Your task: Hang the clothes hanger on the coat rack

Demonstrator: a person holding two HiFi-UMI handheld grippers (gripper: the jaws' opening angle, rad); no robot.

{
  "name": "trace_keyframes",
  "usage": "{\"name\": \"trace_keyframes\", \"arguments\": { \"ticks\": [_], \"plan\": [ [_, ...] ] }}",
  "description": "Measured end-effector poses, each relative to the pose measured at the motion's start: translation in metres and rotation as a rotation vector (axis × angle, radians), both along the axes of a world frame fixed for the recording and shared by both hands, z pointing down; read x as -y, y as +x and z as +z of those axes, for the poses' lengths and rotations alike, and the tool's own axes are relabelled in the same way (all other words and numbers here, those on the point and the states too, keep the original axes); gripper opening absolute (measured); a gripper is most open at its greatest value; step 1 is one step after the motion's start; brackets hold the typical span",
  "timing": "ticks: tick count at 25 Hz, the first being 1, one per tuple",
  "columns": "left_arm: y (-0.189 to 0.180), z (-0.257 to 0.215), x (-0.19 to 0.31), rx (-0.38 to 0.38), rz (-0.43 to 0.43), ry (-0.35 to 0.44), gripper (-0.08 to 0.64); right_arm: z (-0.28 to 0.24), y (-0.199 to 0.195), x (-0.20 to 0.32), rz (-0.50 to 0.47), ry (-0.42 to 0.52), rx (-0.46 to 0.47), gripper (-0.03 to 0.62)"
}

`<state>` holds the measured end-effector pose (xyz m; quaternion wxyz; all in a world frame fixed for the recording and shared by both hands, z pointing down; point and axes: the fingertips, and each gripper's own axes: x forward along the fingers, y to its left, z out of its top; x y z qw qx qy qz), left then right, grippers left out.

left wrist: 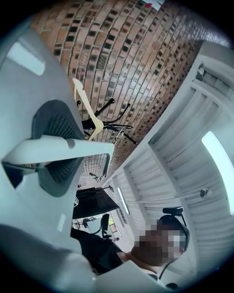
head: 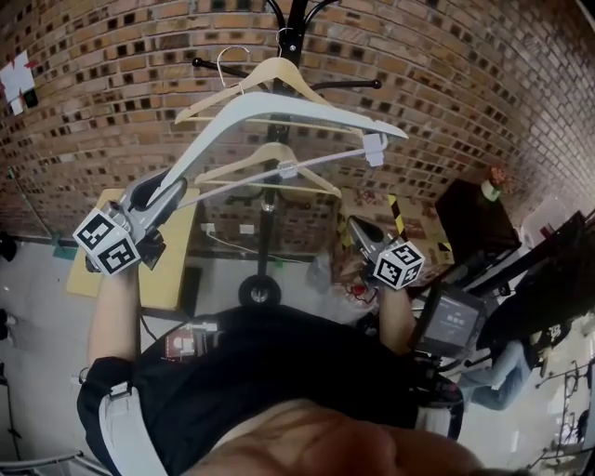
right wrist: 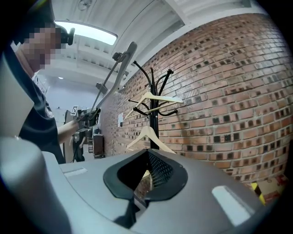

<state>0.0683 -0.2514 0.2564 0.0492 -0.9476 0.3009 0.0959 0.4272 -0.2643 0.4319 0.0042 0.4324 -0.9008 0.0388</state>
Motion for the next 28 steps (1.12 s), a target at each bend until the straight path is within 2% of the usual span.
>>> {"name": "trace_keyframes", "arguments": {
  "ticks": [10, 15, 20, 28],
  "plan": [
    [0.007, -0.081, 0.025, 0.105, -0.014, 0.15, 0.103, -0.045, 0.008, 0.005, 0.029, 0.064, 0.006, 0.014],
    [0.01, -0.111, 0.036, 0.112, -0.033, 0.204, 0.103, -0.067, 0.008, 0.007, 0.023, 0.103, -0.016, 0.014],
    [0.007, -0.141, 0.039, 0.106, -0.03, 0.254, 0.103, -0.069, 0.005, 0.01, 0.016, 0.105, -0.035, 0.014],
    [0.028, -0.168, 0.046, 0.178, -0.016, 0.307, 0.103, -0.07, 0.006, 0.01, 0.016, 0.106, -0.04, 0.014]
  ]
}}
